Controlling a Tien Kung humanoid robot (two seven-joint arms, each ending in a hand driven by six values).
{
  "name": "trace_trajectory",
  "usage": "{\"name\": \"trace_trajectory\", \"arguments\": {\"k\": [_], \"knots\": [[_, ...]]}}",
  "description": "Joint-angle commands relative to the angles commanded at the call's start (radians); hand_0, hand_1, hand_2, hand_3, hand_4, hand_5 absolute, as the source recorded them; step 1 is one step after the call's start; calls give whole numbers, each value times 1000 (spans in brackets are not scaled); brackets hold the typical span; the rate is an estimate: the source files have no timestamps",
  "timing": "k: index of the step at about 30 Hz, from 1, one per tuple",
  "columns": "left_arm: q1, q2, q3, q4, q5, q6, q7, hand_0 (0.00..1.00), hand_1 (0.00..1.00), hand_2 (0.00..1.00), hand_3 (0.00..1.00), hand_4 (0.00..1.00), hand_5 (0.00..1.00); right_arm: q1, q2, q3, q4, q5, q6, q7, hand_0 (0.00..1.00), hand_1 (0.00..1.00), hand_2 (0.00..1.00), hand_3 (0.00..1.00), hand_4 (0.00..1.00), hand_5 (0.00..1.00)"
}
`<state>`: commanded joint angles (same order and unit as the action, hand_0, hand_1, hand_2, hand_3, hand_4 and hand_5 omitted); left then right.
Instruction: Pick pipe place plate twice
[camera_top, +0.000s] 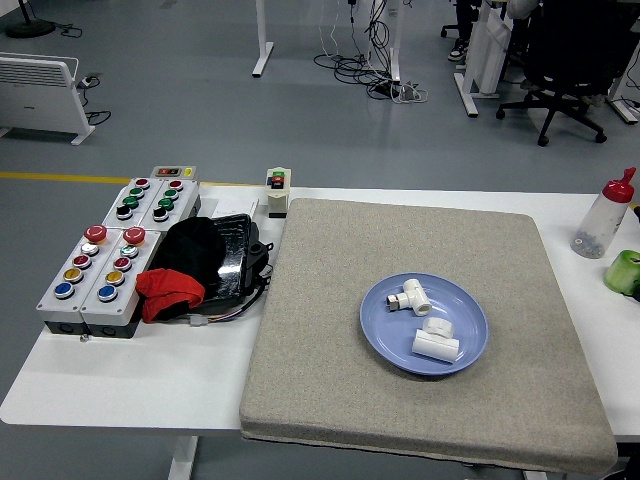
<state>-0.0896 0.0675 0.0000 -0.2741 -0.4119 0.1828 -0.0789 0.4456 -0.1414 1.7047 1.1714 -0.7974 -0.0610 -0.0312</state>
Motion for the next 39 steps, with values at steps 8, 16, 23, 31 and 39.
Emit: {"name": "trace_trajectory", "arguments": {"k": [8,16,23,31,39], "knots": [[1,-1,-2,0,0,-1,1,690,668,681,611,248,998,-25,17,10,7,7,-4,2,878,826,917,854,626,606],[-1,0,-7,-1,4,-1,1,689,668,681,611,247,998,-34,19,23,11,-12,-16,-3,882,822,916,854,618,627],[-2,-1,-6,-1,3,-2,2,691,668,681,611,247,998,-37,18,28,10,-12,-18,-4,883,821,916,855,614,631],[-3,0,-5,-1,4,-2,2,691,669,681,611,247,998,-36,34,22,1,-15,-26,-3,884,823,918,866,611,640],[-2,0,-5,-1,4,-3,1,691,669,681,610,247,998,-34,42,30,-5,-18,-39,-2,888,824,924,879,608,654]]}}
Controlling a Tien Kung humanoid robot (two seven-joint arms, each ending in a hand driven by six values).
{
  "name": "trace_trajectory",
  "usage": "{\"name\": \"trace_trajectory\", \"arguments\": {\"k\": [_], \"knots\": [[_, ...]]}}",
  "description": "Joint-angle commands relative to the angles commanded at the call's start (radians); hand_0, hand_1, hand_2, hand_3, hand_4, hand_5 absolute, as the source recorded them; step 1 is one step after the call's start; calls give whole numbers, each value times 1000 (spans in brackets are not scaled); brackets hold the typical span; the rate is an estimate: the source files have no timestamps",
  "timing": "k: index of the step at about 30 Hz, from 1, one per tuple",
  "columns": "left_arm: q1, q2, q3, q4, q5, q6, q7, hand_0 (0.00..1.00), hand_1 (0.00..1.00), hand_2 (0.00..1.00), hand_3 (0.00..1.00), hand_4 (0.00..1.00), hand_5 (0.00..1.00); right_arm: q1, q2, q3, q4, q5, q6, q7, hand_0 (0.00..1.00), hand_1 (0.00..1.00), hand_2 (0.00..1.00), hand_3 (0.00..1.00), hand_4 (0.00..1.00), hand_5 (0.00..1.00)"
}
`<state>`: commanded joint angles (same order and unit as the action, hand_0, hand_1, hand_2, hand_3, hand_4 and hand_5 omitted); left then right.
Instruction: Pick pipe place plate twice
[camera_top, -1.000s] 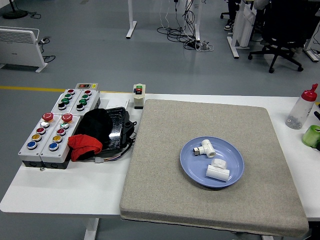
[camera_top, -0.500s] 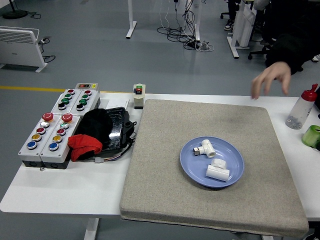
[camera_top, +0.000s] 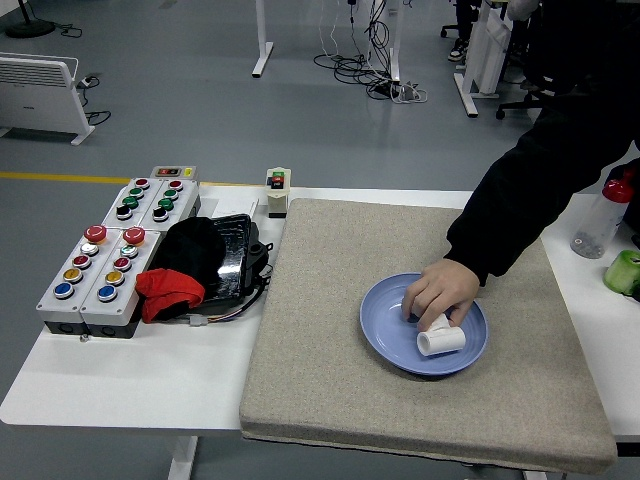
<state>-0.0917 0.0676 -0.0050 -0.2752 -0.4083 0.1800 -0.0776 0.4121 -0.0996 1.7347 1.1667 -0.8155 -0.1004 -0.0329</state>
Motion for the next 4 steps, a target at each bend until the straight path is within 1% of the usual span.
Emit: {"name": "trace_trajectory", "arguments": {"k": [1,4], "knots": [[0,0,2,0,-2,0,0,692,669,681,611,247,998,0,1,0,0,-1,-1,1,892,825,928,878,603,669],[-1,-1,5,0,-5,0,0,692,669,681,611,247,998,0,3,0,0,-1,-2,1,892,825,928,878,603,669]]}}
